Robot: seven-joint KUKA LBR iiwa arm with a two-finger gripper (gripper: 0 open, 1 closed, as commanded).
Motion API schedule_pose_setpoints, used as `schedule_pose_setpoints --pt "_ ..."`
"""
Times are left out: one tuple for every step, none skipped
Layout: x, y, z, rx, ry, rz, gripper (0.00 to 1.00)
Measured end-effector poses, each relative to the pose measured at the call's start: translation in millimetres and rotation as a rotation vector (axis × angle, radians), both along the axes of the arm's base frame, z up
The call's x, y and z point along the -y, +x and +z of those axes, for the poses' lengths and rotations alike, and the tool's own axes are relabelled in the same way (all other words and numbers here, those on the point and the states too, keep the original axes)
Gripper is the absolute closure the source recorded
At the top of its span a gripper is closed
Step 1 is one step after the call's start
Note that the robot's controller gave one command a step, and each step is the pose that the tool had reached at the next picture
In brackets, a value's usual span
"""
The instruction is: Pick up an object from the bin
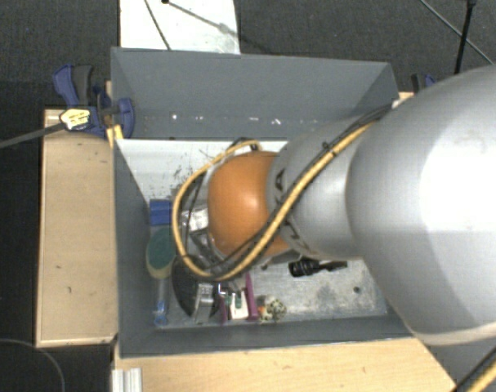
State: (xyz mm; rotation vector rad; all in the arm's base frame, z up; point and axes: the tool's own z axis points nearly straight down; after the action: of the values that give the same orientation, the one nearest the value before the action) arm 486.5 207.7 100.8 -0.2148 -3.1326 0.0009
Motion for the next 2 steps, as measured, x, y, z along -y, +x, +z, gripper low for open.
schedule_pose_setpoints --pt "10 0.2 -1 -0.004 -0.001 -0.229 0.0" --pt "18 8.9 -31 -0.005 -0.002 -0.488 0.0"
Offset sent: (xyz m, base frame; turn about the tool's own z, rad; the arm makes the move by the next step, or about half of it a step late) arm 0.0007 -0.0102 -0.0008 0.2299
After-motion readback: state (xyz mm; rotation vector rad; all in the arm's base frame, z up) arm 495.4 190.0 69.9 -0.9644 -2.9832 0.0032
